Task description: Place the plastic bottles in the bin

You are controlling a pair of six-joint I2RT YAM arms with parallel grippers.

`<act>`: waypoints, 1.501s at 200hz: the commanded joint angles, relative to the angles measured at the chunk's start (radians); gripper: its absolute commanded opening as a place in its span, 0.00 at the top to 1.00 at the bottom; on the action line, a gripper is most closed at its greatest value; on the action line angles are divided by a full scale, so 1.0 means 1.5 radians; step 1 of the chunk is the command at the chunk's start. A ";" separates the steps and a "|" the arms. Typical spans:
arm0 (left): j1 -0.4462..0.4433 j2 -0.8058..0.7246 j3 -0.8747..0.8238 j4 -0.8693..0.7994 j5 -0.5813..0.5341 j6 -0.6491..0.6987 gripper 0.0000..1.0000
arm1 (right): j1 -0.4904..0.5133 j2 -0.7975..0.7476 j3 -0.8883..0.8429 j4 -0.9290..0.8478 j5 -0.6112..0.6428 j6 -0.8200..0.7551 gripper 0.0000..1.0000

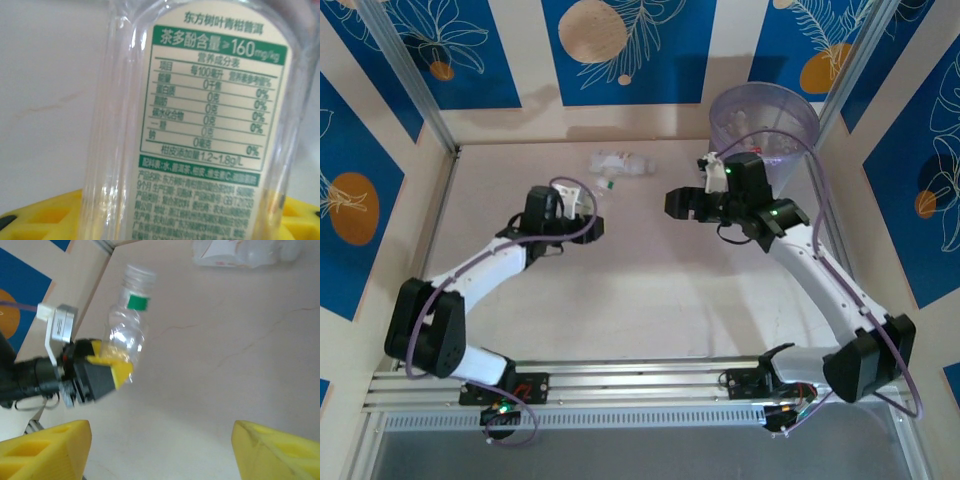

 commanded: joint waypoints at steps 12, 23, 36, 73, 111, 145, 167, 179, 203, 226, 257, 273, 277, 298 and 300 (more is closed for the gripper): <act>-0.050 -0.053 -0.086 0.181 0.022 -0.122 0.67 | 0.026 0.064 0.036 0.082 -0.024 0.041 0.19; -0.065 -0.057 -0.090 0.176 0.022 -0.102 0.67 | 0.029 0.089 0.046 0.093 -0.030 0.045 0.17; -0.075 -0.058 -0.087 0.161 0.022 -0.084 0.68 | 0.033 0.112 0.057 0.105 -0.035 0.050 0.15; -0.097 -0.049 -0.075 0.161 0.040 -0.062 0.69 | 0.051 0.176 0.091 0.117 -0.045 0.053 0.13; -0.113 -0.024 -0.061 0.165 0.046 -0.054 0.69 | 0.060 0.218 0.113 0.128 -0.046 0.055 0.17; -0.120 -0.014 -0.048 0.162 0.043 -0.050 0.70 | 0.068 0.248 0.123 0.135 -0.047 0.061 0.23; -0.124 -0.012 -0.045 0.164 0.044 -0.046 0.73 | 0.073 0.265 0.132 0.137 -0.043 0.061 0.25; -0.125 -0.013 -0.043 0.162 0.046 -0.041 0.74 | 0.074 0.274 0.139 0.135 -0.035 0.060 0.26; -0.127 -0.010 -0.039 0.152 0.043 -0.036 0.74 | 0.074 0.285 0.143 0.140 -0.028 0.064 0.32; -0.129 -0.006 -0.038 0.152 0.041 -0.036 0.74 | 0.074 0.286 0.141 0.143 -0.024 0.066 0.44; -0.128 -0.003 -0.036 0.152 0.041 -0.034 0.71 | 0.074 0.279 0.134 0.142 -0.013 0.063 0.58; -0.129 -0.002 -0.035 0.152 0.041 -0.033 0.65 | 0.074 0.281 0.135 0.143 -0.012 0.062 0.60; -0.129 -0.002 -0.035 0.151 0.040 -0.033 0.63 | 0.074 0.281 0.135 0.143 -0.013 0.062 0.60; -0.128 -0.007 -0.037 0.149 0.040 -0.032 0.33 | 0.074 0.282 0.137 0.143 -0.012 0.059 0.63; -0.128 -0.008 -0.038 0.149 0.041 -0.032 0.28 | 0.074 0.282 0.137 0.143 -0.011 0.059 0.63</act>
